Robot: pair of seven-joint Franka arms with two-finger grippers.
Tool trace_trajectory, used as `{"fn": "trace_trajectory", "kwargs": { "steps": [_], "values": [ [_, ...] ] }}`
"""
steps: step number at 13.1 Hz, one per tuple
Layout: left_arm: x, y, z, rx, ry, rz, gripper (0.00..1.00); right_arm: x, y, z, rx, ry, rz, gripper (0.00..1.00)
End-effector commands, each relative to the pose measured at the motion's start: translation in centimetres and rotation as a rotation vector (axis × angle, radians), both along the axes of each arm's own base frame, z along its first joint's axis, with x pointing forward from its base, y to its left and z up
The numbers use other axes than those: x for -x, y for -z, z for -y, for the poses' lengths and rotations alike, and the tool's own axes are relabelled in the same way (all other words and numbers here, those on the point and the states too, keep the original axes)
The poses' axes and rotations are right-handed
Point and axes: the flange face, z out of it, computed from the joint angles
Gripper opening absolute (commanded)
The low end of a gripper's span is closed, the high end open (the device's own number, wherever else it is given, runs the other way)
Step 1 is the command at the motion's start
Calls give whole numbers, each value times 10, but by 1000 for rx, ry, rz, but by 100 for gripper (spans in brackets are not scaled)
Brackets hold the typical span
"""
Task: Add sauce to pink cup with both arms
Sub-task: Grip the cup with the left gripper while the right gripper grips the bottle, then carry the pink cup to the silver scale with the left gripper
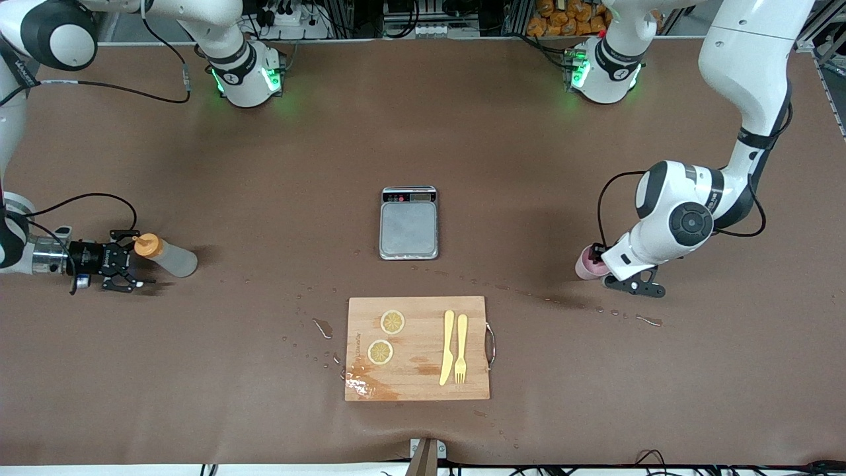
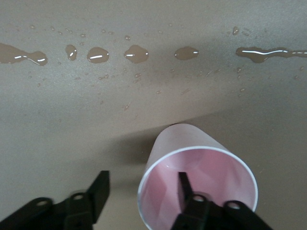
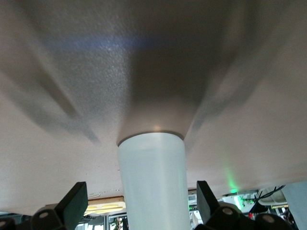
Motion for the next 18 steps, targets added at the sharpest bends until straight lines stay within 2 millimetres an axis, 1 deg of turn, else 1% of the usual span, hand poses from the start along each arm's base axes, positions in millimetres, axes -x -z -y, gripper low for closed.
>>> {"fn": "trace_trajectory", "kwargs": {
  "steps": [1, 3, 4, 5, 8, 9, 12, 13, 14, 15, 16, 18],
  "values": [
    [-5, -2, 0, -6, 27, 16, 0, -7, 0, -6, -41, 20, -3, 100],
    [-5, -2, 0, -6, 26, 16, 0, -8, 2, -10, -44, 12, -5, 100],
    [-7, -5, 0, -6, 25, 22, 0, -6, 6, -14, -55, 7, -12, 100],
    [-11, -12, 0, -4, 25, 39, 0, -4, 8, -14, -62, 4, -16, 100],
    [-22, -43, 2, 9, -1, 89, 0, -4, 7, -20, -82, -13, -23, 100],
    [-25, -57, 4, 18, -21, 108, 0, -4, 6, -24, -95, -24, -27, 100],
    [-23, -94, 16, 72, -70, 132, 0, -4, 8, -27, -100, -29, -31, 100],
    [-20, -106, 22, 93, -91, 127, 0, -3, 8, -29, -106, -33, -34, 98],
    [-17, -114, 30, 110, -120, 124, 0, -2, 8, -28, -109, -41, -19, 80],
    [-15, -125, 44, 125, -149, 132, 0, -1, 9, -28, -113, -49, -5, 66],
    [-13, -132, 59, 134, -188, 134, 0, -1, 9, -28, -113, -50, -4, 56],
    [-9, -148, 107, 168, -282, 131, 0, -1, 8, -30, -120, -56, -10, 43]
  ]
}}
